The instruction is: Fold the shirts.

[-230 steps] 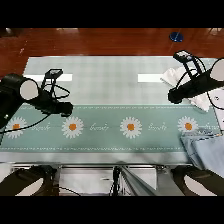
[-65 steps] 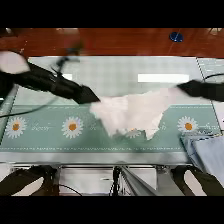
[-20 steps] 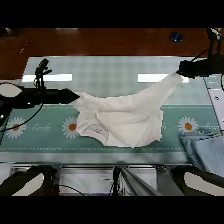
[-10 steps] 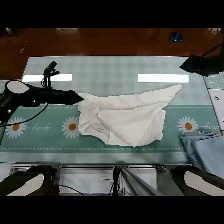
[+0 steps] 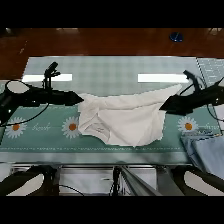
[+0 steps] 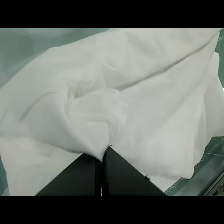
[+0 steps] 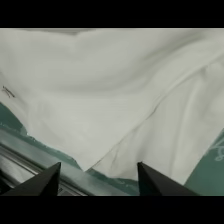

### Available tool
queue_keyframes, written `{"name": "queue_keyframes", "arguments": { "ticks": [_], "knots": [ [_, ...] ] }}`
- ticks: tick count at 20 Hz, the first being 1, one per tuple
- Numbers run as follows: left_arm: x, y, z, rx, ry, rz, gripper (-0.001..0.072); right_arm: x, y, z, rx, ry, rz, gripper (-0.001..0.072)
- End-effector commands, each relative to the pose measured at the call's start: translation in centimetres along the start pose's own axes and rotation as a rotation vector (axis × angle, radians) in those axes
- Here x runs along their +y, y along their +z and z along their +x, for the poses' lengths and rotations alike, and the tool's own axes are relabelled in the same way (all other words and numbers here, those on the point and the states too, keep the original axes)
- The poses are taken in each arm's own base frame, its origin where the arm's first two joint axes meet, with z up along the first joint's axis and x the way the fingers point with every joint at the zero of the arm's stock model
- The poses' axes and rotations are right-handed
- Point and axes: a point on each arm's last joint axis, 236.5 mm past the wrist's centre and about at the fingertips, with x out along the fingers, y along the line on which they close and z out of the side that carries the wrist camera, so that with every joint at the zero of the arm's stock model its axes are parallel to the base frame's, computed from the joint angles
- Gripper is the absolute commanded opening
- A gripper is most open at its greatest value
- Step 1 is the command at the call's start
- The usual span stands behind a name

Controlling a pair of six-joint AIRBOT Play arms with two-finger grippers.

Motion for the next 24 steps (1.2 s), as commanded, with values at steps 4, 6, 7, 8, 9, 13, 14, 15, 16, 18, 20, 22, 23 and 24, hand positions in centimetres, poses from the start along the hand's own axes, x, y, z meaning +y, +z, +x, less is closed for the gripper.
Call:
{"name": "queue_keyframes", "arguments": {
  "ticks": [4, 6, 7, 8, 9, 13, 14, 15, 16, 18, 20, 22, 23, 24],
  "knots": [
    [0.0, 0.0, 0.0, 0.001, 0.0, 0.013, 0.0023, 0.3, -5.5, 6.9, 0.146, 0.041, 0.027, 0.0538],
    [-0.1, -0.1, 0.0, 0.007, -0.004, 0.013, 0.0023, 1.2, -7.0, 9.3, 0.184, 0.009, -0.037, 0.0537],
    [-0.1, -0.2, 0.0, 0.008, -0.005, 0.013, 0.0023, 1.6, -7.3, 10.1, 0.189, -0.005, -0.061, 0.0537],
    [-0.1, -0.2, 0.0, 0.01, -0.006, 0.013, 0.0022, 1.9, -7.5, 10.7, 0.192, -0.015, -0.079, 0.0537],
    [-0.2, -0.3, 0.0, 0.013, -0.008, 0.013, 0.0023, 2.1, -7.6, 11.0, 0.193, -0.025, -0.088, 0.0537],
    [-0.3, -0.5, 0.0, 0.021, -0.013, 0.013, 0.0023, 2.3, -8.1, 11.9, 0.2, -0.055, -0.1, 0.0536],
    [-0.3, -0.5, 0.0, 0.021, -0.013, 0.013, 0.0023, 2.5, -8.3, 12.1, 0.205, -0.058, -0.109, 0.0536],
    [-0.3, -0.5, 0.0, 0.021, -0.013, 0.013, 0.0023, 2.7, -8.6, 12.3, 0.211, -0.061, -0.117, 0.0536],
    [-0.3, -0.5, 0.0, 0.021, -0.013, 0.013, 0.0023, 2.9, -8.7, 12.6, 0.211, -0.066, -0.124, 0.0536],
    [-0.3, -0.5, 0.0, 0.023, -0.014, 0.013, 0.0023, 3.2, -8.9, 13.1, 0.209, -0.078, -0.133, 0.0536],
    [-0.4, -0.7, 0.0, 0.029, -0.018, 0.013, 0.0023, 3.2, -9.5, 13.4, 0.226, -0.1, -0.142, 0.0536],
    [-0.4, -0.7, 0.0, 0.029, -0.018, 0.013, 0.0023, 2.3, -9.8, 13.4, 0.238, -0.148, -0.139, 0.0536],
    [-0.4, -0.7, 0.0, 0.029, -0.018, 0.013, 0.0023, 2.1, -9.8, 13.3, 0.237, -0.159, -0.126, 0.0536],
    [-0.4, -0.7, 0.0, 0.029, -0.018, 0.013, 0.0023, 2.1, -9.8, 13.4, 0.238, -0.159, -0.12, 0.0536]
  ]
}}
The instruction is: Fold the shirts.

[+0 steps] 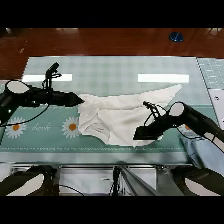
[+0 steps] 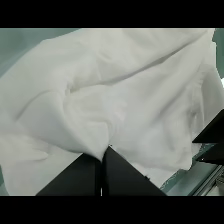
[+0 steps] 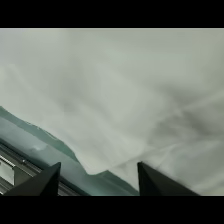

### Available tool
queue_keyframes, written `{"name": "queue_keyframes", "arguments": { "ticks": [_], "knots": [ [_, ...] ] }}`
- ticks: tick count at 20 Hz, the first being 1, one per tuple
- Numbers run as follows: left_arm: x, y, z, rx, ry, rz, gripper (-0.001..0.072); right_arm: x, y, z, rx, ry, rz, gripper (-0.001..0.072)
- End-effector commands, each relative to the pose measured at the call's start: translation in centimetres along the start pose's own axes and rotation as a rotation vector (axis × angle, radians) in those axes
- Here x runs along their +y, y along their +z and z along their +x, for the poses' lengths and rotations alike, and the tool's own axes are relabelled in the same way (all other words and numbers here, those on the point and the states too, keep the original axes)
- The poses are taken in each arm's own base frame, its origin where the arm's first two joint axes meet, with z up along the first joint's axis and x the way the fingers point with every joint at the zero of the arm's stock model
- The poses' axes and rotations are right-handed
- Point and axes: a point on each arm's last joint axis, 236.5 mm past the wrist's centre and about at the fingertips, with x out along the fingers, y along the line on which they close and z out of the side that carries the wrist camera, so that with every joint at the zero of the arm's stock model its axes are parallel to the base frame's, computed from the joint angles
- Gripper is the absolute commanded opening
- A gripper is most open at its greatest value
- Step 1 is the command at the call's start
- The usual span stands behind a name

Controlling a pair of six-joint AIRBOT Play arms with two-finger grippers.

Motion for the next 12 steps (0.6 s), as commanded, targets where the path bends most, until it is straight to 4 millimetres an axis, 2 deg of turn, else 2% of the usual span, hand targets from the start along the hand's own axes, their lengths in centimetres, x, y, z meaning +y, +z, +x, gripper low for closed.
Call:
{"name": "queue_keyframes", "arguments": {
  "ticks": [1, 4, 7, 8, 10, 12],
  "knots": [
    [0.0, -0.1, 0.0, 0.003, -0.002, 0.0, 0.0023, -0.5, -0.3, 0.4, 0.016, -0.032, 0.028, 0.0536],
    [0.0, -0.1, 0.0, 0.003, -0.002, 0.0, 0.0023, -0.1, 0.2, 1.7, 0.033, 0.017, 0.083, 0.0527],
    [0.0, -0.1, 0.0, 0.003, -0.002, 0.0, 0.0023, 1.0, 1.4, 2.6, 0.008, 0.085, 0.117, 0.045],
    [0.0, -0.1, 0.0, 0.003, -0.002, 0.0, 0.0023, 1.0, 1.6, 2.5, 0.001, 0.084, 0.114, 0.0264],
    [0.0, -0.1, 0.0, 0.003, -0.002, 0.0, 0.0023, 1.4, 1.3, 2.1, 0.006, 0.092, 0.104, 0.0064],
    [0.0, -0.1, 0.0, 0.003, -0.002, 0.0, 0.0023, 2.3, 0.5, 1.1, 0.015, 0.109, 0.075, 0.0027]
  ]
}}
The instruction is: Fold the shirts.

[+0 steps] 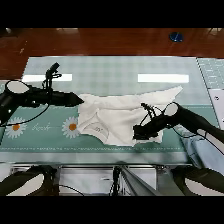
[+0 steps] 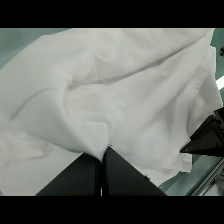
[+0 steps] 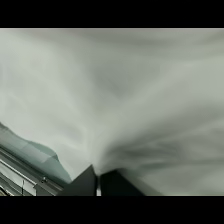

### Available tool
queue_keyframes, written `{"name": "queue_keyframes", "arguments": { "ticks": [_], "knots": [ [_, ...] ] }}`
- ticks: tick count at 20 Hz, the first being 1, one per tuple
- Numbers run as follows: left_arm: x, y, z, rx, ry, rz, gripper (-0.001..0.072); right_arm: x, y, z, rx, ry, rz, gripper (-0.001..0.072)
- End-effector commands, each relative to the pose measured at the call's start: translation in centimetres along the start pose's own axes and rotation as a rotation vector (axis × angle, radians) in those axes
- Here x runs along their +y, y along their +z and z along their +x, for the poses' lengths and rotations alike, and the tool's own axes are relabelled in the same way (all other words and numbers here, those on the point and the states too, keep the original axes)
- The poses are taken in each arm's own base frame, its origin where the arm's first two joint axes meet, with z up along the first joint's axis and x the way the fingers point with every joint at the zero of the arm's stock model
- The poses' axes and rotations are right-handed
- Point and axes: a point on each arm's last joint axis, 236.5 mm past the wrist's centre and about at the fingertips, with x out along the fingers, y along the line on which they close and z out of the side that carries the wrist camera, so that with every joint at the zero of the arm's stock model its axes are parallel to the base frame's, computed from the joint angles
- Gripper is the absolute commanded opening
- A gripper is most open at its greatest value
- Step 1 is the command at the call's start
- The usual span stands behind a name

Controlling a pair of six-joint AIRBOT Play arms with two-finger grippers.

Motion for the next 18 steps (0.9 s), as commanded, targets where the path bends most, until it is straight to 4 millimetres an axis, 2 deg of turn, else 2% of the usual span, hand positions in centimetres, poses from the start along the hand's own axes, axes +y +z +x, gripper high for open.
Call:
{"name": "queue_keyframes", "arguments": {
  "ticks": [1, 8, 11, 13, 15, 17, 18],
  "knots": [
    [0.0, 0.1, 0.0, -0.002, 0.001, 0.001, 0.0023, 1.8, -1.3, -1.4, 0.011, 0.042, -0.041, 0.0027],
    [-0.6, 0.5, -0.6, -0.015, -0.001, 0.021, 0.0021, 7.7, -5.3, -9.0, -0.167, 0.117, -0.198, 0.0026],
    [-2.6, 2.4, -2.6, -0.045, -0.016, 0.092, 0.002, 9.0, -4.9, -13.5, -0.311, 0.116, -0.237, 0.0026],
    [-4.9, 4.8, -5.7, -0.104, -0.009, 0.174, 0.0019, 9.6, -3.2, -18.0, -0.469, 0.098, -0.254, 0.0025],
    [-7.4, 8.0, -10.4, -0.219, 0.055, 0.263, 0.0019, 9.5, -0.6, -24.2, -0.671, 0.036, -0.265, 0.0024],
    [-10.8, 11.1, -16.7, -0.374, 0.136, 0.375, 0.0019, 9.5, 2.0, -32.9, -0.964, -0.034, -0.251, 0.0024],
    [-12.9, 12.3, -20.3, -0.46, 0.179, 0.431, 0.0019, 10.1, 2.4, -37.9, -1.12, -0.05, -0.248, 0.0024]
  ]
}}
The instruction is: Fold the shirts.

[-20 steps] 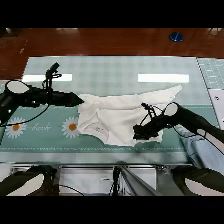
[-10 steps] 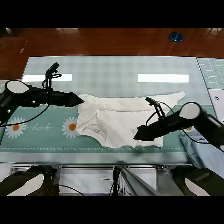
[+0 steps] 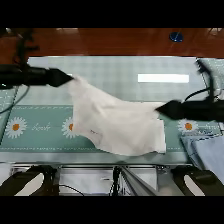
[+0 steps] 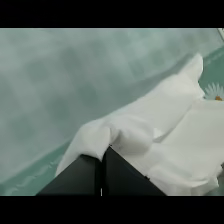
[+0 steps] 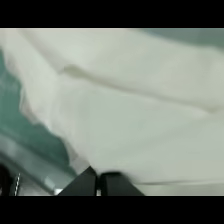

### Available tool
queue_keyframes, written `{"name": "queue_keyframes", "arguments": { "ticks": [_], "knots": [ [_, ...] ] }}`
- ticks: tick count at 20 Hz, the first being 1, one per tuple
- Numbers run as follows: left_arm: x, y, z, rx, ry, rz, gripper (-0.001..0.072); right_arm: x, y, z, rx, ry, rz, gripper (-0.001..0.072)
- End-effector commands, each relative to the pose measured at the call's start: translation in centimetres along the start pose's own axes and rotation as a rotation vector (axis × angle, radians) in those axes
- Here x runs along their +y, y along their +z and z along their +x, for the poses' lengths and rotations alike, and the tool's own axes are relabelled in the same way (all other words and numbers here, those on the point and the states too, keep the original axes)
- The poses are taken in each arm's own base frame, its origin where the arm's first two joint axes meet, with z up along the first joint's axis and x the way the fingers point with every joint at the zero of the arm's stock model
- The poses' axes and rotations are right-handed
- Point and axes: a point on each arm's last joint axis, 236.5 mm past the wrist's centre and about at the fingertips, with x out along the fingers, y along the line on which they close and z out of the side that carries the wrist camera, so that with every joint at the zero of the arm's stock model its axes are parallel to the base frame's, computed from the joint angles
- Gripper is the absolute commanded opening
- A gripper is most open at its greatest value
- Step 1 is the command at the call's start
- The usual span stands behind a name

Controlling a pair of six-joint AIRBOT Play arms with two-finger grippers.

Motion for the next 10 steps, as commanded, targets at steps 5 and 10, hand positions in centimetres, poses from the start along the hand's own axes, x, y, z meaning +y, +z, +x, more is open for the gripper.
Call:
{"name": "queue_keyframes", "arguments": {
  "ticks": [5, 10],
  "knots": [
    [-11.4, 13.6, -20.8, -0.511, 0.248, 0.365, 0.0019, 5.8, 17.1, -22.2, -0.837, -0.203, -0.236, 0.0023],
    [-22.0, 11.5, -30.1, -0.665, 0.22, 0.483, 0.0019, 13.5, 15.6, -30.5, -0.995, -0.239, -0.404, 0.0023]
  ]
}}
